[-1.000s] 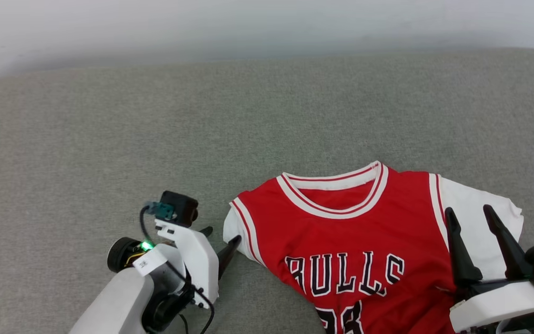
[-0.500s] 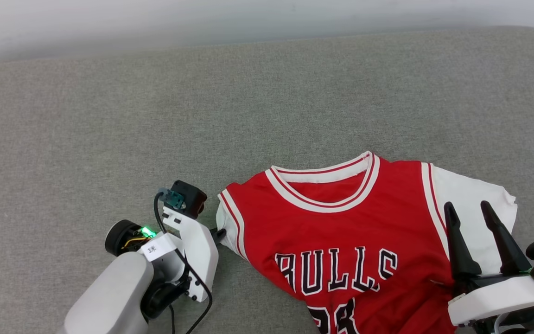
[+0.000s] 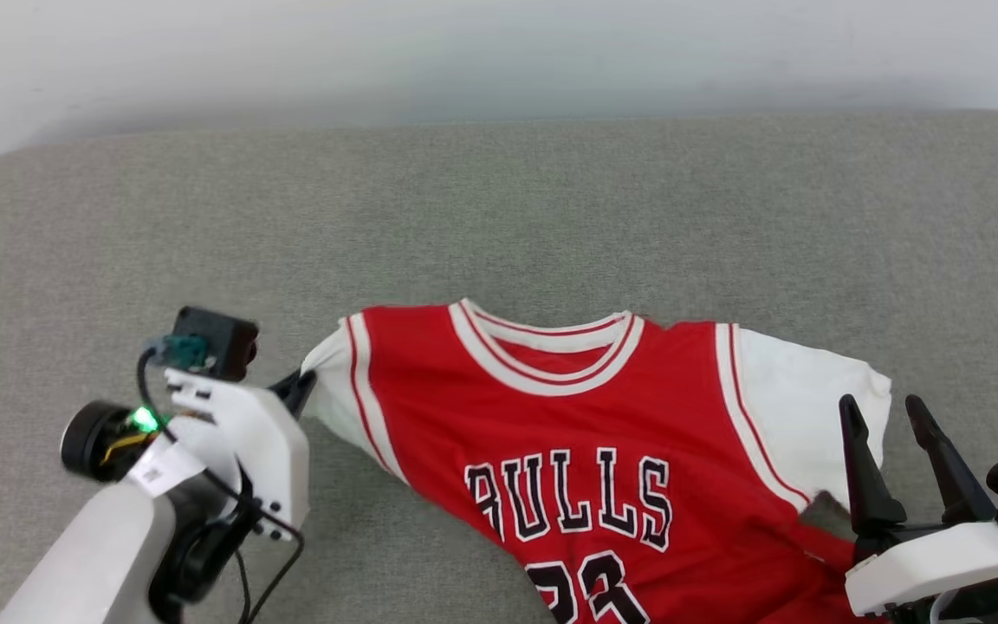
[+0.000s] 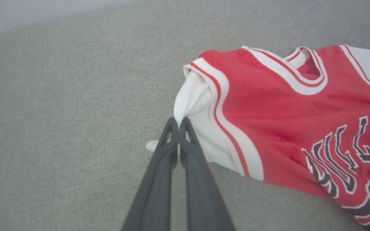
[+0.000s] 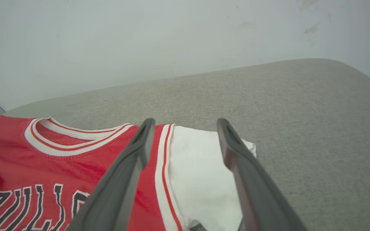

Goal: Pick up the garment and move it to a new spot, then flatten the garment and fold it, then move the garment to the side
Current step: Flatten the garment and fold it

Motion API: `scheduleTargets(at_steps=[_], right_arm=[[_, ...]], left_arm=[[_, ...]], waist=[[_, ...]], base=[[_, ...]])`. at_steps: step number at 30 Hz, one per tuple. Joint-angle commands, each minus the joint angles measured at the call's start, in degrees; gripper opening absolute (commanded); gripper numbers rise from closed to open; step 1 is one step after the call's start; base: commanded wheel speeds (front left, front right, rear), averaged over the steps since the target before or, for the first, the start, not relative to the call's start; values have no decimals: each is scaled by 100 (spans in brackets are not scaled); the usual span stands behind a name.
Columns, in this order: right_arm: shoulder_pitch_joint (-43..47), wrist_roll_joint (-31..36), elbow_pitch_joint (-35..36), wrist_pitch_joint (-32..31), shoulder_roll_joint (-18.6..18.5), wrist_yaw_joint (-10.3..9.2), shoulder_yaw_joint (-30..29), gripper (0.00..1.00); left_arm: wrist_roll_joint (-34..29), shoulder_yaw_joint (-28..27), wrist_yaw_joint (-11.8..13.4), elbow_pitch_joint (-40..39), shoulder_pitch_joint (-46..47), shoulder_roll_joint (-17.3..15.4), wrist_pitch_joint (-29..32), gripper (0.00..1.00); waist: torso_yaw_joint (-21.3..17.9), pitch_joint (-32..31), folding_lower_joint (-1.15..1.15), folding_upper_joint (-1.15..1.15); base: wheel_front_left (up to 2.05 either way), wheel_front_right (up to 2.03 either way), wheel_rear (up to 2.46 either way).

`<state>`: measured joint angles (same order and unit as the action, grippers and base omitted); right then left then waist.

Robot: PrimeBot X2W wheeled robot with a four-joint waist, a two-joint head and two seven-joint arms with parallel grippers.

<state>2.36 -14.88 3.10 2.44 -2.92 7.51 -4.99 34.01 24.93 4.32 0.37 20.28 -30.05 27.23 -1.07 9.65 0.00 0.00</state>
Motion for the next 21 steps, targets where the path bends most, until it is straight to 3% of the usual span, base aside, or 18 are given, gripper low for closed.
scheduleTargets(at_steps=[1, 7, 13, 14, 16, 21], right_arm=[[30, 35, -13, -24, 8, -4, -22, 100], [24, 61, -44, -124, 8, -4, -53, 100], [5, 118, -40, -225, 7, -4, -72, 100], [4, 135, -33, -242, 7, -4, -80, 100], [24, 167, -13, -285, 7, -4, -95, 100], [99, 226, 12, -425, 8, -4, -138, 100]], left_arm=[[88, -76, 120, -95, -240, -39, 62, 0], [532, -365, 523, -120, -1200, -55, 112, 0], [787, -437, 478, 351, -1567, 246, -293, 0], [776, -434, 461, 429, -1555, 291, -388, 25], [737, -458, 428, 541, -1495, 375, -648, 100], [525, -523, 380, 645, -1425, 537, -1414, 100]], waist=[[63, -51, 0, 0], [115, -86, 0, 0], [168, -93, 0, 0], [174, -107, 0, 0], [190, -159, 0, 0], [219, -346, 0, 0]], base=[[0, 0, 0], [0, 0, 0], [0, 0, 0], [0, 0, 0], [0, 0, 0], [0, 0, 0]])
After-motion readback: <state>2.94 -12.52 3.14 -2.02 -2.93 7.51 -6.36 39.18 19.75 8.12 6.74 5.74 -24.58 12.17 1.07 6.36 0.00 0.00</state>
